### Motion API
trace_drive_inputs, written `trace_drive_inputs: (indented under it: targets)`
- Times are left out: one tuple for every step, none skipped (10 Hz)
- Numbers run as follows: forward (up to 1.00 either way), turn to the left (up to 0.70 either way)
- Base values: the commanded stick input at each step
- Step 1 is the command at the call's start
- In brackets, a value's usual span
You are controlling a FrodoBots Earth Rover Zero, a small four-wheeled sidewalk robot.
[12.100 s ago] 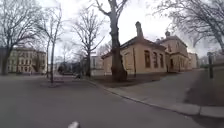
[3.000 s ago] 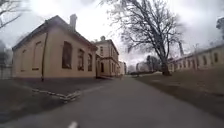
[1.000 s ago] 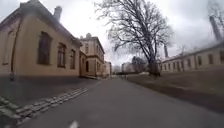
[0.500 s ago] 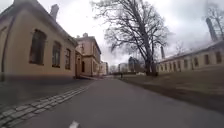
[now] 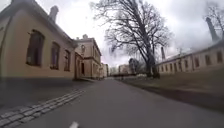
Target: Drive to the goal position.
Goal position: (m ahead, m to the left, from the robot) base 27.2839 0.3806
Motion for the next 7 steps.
trace_drive_inputs:
  targets:
    - [0.7, 0.0]
    - [0.7, 0.0]
    - [0.7, 0.0]
    - [0.7, 0.0]
    - [0.7, 0.0]
    - [0.7, 0.0]
    - [0.7, 0.0]
